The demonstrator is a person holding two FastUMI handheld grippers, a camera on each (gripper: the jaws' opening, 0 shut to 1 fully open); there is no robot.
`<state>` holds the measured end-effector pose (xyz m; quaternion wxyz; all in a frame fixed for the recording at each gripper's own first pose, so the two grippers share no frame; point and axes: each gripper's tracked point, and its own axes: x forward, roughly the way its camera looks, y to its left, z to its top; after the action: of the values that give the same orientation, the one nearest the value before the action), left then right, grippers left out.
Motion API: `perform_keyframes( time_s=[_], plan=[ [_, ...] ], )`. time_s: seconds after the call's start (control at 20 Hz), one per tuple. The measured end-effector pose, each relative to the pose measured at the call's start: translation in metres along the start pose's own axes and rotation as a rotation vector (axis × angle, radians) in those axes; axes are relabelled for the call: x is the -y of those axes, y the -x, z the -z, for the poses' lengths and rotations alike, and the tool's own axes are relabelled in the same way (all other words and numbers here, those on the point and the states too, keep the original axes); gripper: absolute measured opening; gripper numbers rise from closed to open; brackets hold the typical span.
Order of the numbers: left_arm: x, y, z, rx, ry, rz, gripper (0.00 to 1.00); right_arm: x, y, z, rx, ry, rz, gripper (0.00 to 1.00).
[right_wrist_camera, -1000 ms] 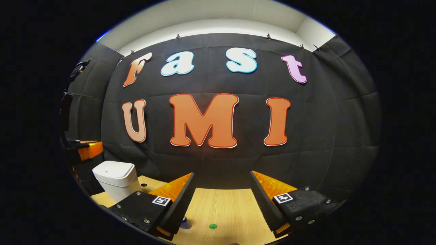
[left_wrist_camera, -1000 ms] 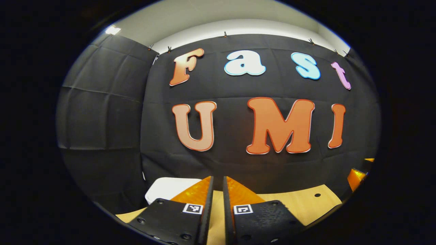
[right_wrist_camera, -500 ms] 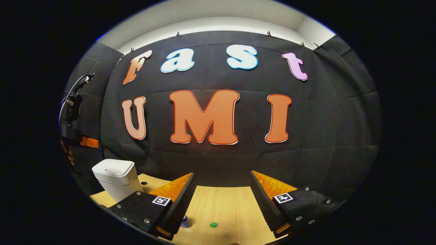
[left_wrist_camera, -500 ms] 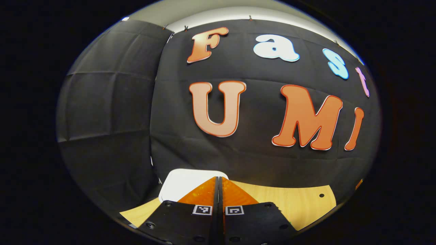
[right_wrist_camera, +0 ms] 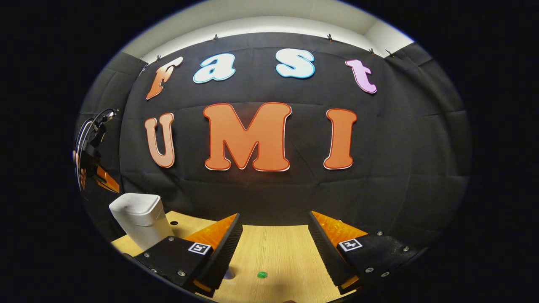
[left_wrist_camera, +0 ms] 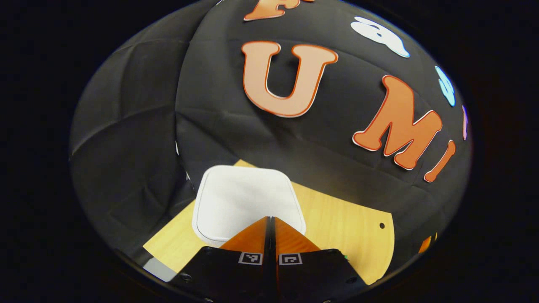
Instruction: Press the lid of the desktop garbage bin to open it, pick up the crumpled paper on the desktop and throw it into the bin, then pick up the pop can on the desktop and drop it into the bin, and finally close the garbage bin lid.
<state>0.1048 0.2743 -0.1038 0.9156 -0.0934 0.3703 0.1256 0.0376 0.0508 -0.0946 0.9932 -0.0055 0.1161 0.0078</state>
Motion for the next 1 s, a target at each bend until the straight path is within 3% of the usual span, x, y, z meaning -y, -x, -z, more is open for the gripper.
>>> perform_keyframes(
  time_s=[0.4,0.6,0.65,1.0],
  plan=[
    [-0.026,-0.028,0.042,-0.293,-0.001,-0.063,0.0,0.01,-0.001,0.006,-0.017,0.003,0.027,0.94],
    [-0.03,-0.042,0.048,-0.329,0.047,-0.063,0.0,0.013,-0.002,0.01,-0.027,0.005,0.038,0.94],
    [-0.031,-0.046,0.039,-0.288,0.044,-0.06,0.01,0.012,-0.003,0.011,-0.033,0.005,0.035,0.94],
    [-0.037,-0.048,0.05,-0.347,-0.012,-0.094,0.01,0.009,0.0,0.013,-0.031,0.015,0.02,0.94]
  ],
)
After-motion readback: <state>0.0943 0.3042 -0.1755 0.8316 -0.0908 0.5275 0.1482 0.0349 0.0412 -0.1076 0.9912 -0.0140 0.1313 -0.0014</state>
